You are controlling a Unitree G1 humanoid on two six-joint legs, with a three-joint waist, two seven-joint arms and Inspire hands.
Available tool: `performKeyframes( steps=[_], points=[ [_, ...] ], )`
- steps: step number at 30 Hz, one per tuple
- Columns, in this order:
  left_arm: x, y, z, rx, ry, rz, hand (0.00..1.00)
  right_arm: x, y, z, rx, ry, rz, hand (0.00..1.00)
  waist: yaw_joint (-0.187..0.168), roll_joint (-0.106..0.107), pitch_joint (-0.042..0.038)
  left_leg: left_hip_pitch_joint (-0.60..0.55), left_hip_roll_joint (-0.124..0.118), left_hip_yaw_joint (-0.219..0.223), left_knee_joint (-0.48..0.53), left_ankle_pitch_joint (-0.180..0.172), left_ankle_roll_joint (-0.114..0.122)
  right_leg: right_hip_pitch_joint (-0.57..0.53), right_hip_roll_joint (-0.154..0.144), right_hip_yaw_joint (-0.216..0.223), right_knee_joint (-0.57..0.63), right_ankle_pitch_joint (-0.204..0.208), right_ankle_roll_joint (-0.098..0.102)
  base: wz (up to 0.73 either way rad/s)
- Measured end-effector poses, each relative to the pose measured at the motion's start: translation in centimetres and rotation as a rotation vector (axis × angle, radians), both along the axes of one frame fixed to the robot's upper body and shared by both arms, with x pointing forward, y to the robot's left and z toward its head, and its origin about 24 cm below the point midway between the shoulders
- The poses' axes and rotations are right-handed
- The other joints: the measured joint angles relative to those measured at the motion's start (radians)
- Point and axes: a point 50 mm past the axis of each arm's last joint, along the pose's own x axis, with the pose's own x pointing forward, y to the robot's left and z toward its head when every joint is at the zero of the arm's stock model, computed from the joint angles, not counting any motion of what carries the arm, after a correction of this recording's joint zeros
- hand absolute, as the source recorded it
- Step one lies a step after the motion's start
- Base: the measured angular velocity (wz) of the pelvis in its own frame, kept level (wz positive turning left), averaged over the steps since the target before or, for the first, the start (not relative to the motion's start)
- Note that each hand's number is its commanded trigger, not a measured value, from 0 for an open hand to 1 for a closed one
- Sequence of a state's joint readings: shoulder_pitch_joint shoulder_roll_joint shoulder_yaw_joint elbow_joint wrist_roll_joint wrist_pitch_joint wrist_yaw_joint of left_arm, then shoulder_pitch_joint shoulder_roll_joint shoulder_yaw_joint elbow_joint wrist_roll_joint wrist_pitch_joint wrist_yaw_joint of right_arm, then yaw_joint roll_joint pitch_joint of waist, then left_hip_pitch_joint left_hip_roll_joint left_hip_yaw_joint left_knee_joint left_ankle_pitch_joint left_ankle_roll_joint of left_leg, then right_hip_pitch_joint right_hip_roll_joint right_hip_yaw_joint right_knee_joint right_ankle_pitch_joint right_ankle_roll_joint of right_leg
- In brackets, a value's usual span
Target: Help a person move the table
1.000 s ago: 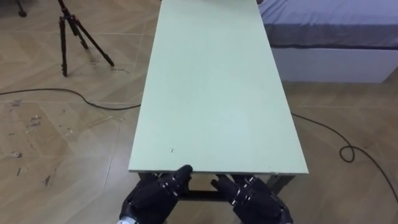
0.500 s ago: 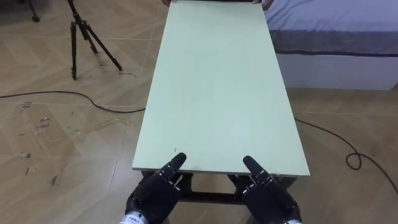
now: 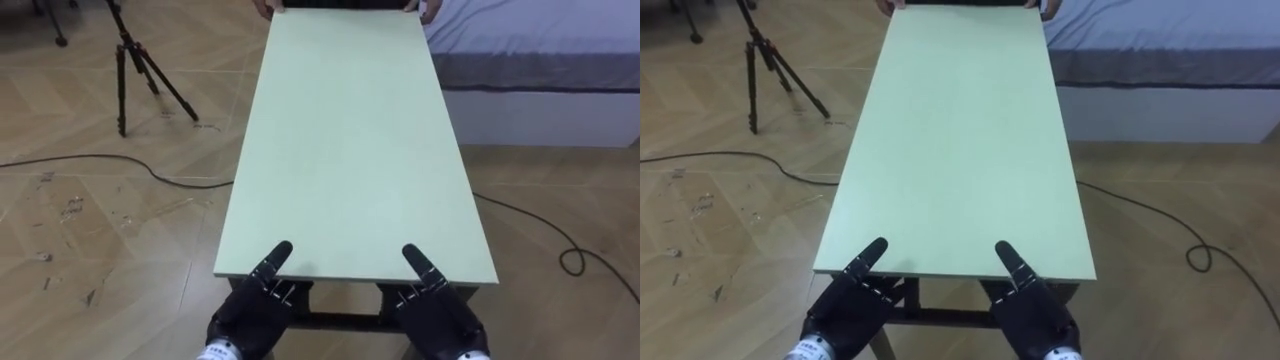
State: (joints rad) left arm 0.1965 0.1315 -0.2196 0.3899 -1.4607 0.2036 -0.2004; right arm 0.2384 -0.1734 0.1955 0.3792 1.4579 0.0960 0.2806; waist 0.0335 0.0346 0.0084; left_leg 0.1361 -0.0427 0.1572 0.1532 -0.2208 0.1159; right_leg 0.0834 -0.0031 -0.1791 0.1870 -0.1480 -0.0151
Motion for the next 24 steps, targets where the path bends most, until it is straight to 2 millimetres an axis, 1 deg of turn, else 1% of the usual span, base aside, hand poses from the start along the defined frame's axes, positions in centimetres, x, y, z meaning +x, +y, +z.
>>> performKeyframes(
  steps=[5, 9, 11, 17, 24],
  points=[
    [0.00, -0.15, -0.07, 0.004, 0.021, 0.005, 0.00, 0.24, -0.01, -0.02, 0.024, 0.034, -0.063, 0.00, 0.001, 0.002, 0.0000, 0.008, 0.000, 0.000, -0.001, 0.000, 0.000, 0.004, 0.001, 0.000, -0.001, 0.000, 0.000, 0.00],
    [0.08, -0.24, -0.09, 0.008, 0.032, 0.005, 0.00, 0.32, 0.04, 0.00, 0.022, 0.051, -0.073, 0.00, 0.000, 0.003, 0.0003, 0.009, 0.000, -0.002, -0.001, 0.000, 0.000, 0.006, 0.000, -0.001, -0.001, 0.000, 0.000, 0.00],
    [0.10, -0.33, -0.09, 0.004, 0.034, 0.009, 0.00, 0.32, 0.04, -0.01, 0.020, 0.052, -0.077, 0.00, 0.000, 0.004, 0.0010, 0.009, 0.000, -0.003, -0.001, 0.000, 0.000, 0.006, 0.000, -0.002, -0.001, 0.000, 0.000, 0.00],
    [0.23, -0.55, -0.10, -0.003, 0.049, 0.031, 0.00, 0.39, 0.14, -0.03, 0.049, 0.061, -0.116, 0.00, -0.003, 0.013, 0.0078, 0.008, 0.000, -0.003, -0.003, 0.000, -0.001, 0.009, 0.001, -0.001, -0.001, 0.000, 0.000, 0.00],
    [0.23, -0.60, -0.14, 0.000, 0.059, 0.037, 0.00, 0.43, 0.30, -0.03, 0.056, 0.058, -0.130, 0.00, -0.007, 0.013, 0.0079, 0.007, 0.000, -0.005, -0.003, 0.000, -0.001, 0.009, 0.001, -0.002, -0.001, 0.000, 0.000, 0.00]
  ],
)
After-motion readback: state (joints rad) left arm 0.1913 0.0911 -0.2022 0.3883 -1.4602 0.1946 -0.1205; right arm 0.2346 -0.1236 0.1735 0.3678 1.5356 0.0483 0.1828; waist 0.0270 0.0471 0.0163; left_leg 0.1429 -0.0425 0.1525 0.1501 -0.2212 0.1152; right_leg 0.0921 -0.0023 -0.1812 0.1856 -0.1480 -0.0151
